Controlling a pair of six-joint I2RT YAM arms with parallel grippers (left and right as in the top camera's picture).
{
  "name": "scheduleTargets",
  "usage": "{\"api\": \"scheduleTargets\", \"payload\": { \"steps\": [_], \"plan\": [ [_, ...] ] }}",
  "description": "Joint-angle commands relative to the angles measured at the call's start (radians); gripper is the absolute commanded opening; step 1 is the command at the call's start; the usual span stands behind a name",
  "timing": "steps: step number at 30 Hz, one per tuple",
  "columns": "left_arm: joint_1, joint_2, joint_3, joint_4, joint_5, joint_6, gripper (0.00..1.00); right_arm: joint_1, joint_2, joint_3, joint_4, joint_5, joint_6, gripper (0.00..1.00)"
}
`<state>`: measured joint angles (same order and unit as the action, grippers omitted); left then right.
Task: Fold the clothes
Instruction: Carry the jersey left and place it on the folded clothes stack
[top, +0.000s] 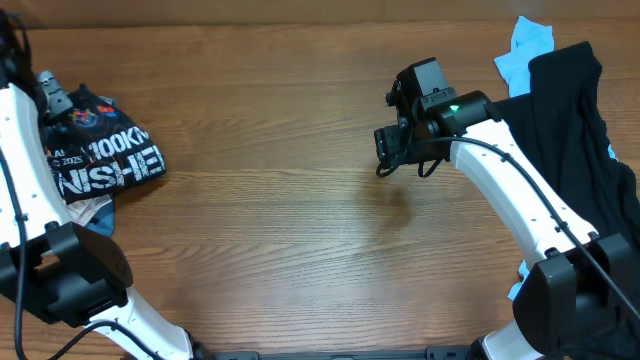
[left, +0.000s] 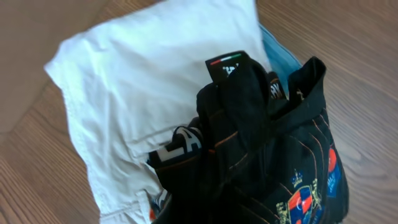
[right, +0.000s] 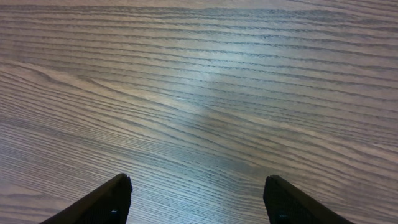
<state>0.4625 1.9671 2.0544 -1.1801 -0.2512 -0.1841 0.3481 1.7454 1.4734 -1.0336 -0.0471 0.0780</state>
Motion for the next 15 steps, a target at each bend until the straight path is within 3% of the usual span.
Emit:
{"api": "scheduleTargets", "payload": {
  "steps": [1, 15],
  "plan": [
    [0.038, -0.034, 0.023, 0.03, -0.019, 0.009, 0.04, -0.003, -0.035, 0.021, -0.003, 0.005, 0.005, 0.72],
    [0.116, -0.009, 0.02, 0.135, -0.011, -0.023, 0.04, -0.003, -0.035, 0.021, -0.014, 0.004, 0.005, 0.72]
  ]
}}
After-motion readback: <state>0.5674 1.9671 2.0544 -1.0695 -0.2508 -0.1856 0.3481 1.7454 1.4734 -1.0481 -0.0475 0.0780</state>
